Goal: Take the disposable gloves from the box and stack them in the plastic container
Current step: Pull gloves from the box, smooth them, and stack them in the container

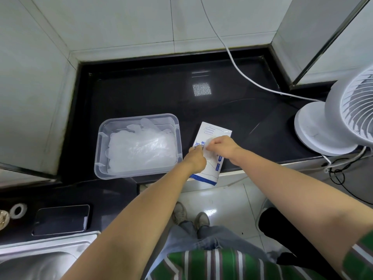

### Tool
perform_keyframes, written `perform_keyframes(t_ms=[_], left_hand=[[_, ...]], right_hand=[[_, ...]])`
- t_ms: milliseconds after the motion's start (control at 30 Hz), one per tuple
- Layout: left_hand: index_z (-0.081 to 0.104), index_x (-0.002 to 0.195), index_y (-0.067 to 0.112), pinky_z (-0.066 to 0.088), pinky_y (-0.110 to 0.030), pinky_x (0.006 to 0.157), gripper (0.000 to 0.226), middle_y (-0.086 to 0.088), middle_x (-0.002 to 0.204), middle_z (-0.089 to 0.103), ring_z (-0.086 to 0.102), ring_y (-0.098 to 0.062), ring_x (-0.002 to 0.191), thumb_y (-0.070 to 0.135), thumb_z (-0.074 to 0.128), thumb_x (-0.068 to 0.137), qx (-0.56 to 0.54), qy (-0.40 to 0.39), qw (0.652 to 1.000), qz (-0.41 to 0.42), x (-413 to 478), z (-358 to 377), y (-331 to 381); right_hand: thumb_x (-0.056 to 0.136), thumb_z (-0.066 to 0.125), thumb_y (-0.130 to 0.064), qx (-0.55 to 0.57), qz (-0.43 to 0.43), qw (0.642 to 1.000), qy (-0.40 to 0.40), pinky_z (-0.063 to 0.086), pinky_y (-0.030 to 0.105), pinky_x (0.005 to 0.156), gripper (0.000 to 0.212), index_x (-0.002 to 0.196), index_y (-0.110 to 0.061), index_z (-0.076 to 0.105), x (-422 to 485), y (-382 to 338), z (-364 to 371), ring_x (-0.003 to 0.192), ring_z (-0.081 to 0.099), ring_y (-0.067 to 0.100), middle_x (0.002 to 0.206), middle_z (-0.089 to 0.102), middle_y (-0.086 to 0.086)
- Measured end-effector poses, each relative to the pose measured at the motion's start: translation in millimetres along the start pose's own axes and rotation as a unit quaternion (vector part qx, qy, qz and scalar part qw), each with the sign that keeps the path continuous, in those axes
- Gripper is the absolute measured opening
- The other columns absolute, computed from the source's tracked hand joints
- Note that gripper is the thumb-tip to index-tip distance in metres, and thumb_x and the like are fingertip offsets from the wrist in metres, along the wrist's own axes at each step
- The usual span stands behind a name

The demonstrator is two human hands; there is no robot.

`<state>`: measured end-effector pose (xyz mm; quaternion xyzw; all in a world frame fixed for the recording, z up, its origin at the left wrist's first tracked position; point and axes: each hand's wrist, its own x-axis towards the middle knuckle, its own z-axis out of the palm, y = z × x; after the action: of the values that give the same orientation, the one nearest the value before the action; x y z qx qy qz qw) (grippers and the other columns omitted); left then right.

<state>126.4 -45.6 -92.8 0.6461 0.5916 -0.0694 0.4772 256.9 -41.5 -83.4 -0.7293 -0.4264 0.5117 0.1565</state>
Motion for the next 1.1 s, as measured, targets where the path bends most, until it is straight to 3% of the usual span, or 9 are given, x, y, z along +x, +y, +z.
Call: perform_keyframes(t_ms=[133,300,533,633,733,833,967,1033,1100], left_hand=[[0.025,0.152,0.014,0.048,-0.042,0.102,0.06,-0.011,0.149,0.03,0.05,-0.031,0.12,0.0,0.046,0.097,-0.001,0.001,1.0,0.0,1,0,2],[0.02,0.154,0.015,0.048,-0.036,0.1,0.062,-0.011,0.15,0.029,0.05,-0.029,0.12,-0.002,0.042,0.098,0.002,-0.004,1.0,0.0,0,0,2],[0.028,0.15,0.016,0.053,-0.035,0.088,0.058,-0.011,0.145,0.036,0.05,-0.031,0.118,-0.001,0.046,0.097,-0.017,-0.008,1.0,0.003,2,-3,4],[0.022,0.153,0.015,0.051,-0.037,0.096,0.058,-0.011,0.148,0.032,0.05,-0.03,0.12,0.003,0.042,0.1,-0.01,-0.006,1.0,0.005,3,-1,3],[0.028,0.149,0.016,0.05,-0.036,0.093,0.051,-0.011,0.146,0.034,0.05,-0.03,0.117,0.005,0.04,0.101,-0.01,-0.006,1.0,0.014,1,-1,4],[0.03,0.147,0.016,0.047,-0.037,0.094,0.049,-0.011,0.144,0.035,0.047,-0.031,0.121,0.002,0.039,0.101,-0.015,-0.018,1.0,0.012,-1,-3,5],[0.041,0.139,0.011,0.051,-0.035,0.093,0.047,-0.013,0.133,0.049,0.053,-0.029,0.113,-0.001,0.051,0.095,-0.04,-0.017,0.999,0.016,-3,-8,7],[0.049,0.132,0.005,0.052,-0.034,0.089,0.04,-0.018,0.127,0.057,0.059,-0.027,0.103,0.002,0.057,0.093,-0.088,0.008,0.996,0.005,-5,-13,13],[0.056,0.124,0.003,0.052,-0.038,0.092,0.034,-0.022,0.124,0.061,0.063,-0.026,0.092,0.025,0.048,0.1,-0.284,0.044,0.957,-0.024,-13,-22,23]], right_hand=[[0.094,0.055,-0.014,0.134,-0.007,0.991,-0.001,0.046,0.025,0.069,0.021,0.075,-0.011,0.061,-5,0,-8,0.091,0.061,0.021,0.089,0.065,0.002],[0.095,0.064,-0.026,0.046,-0.027,0.998,-0.013,0.049,0.028,0.074,0.017,0.085,-0.013,0.065,-4,1,-8,0.095,0.065,0.023,0.103,0.067,0.002],[0.098,0.058,-0.025,0.162,-0.079,0.983,0.031,0.053,0.035,0.084,0.023,0.077,-0.014,0.057,-4,1,-14,0.093,0.065,0.028,0.099,0.069,0.01],[0.101,0.053,-0.03,0.192,-0.068,0.979,-0.013,0.052,0.036,0.083,0.029,0.076,-0.015,0.052,-8,4,-12,0.088,0.064,0.027,0.08,0.066,0.005],[0.103,0.045,-0.035,0.216,-0.073,0.974,0.011,0.049,0.029,0.078,0.034,0.074,-0.016,0.048,-15,-10,-16,0.077,0.06,0.017,0.07,0.057,0.002],[0.094,0.047,-0.03,0.289,-0.096,0.951,0.062,0.045,0.028,0.066,0.026,0.075,-0.013,0.046,-18,-29,-26,0.074,0.053,0.016,0.075,0.051,0.005],[0.077,0.055,-0.03,0.32,-0.105,0.941,0.037,0.045,0.035,0.074,0.02,0.083,-0.012,0.054,-21,-36,-38,0.08,0.054,0.022,0.084,0.054,0.01],[0.066,0.057,-0.032,0.314,-0.108,0.943,0.03,0.046,0.04,0.075,0.028,0.083,-0.011,0.053,-21,-29,-41,0.083,0.055,0.025,0.087,0.055,0.012],[0.068,0.059,-0.024,0.326,-0.116,0.937,0.047,0.046,0.039,0.074,0.015,0.075,-0.011,0.053,-19,-21,-44,0.081,0.056,0.024,0.082,0.056,0.009]])
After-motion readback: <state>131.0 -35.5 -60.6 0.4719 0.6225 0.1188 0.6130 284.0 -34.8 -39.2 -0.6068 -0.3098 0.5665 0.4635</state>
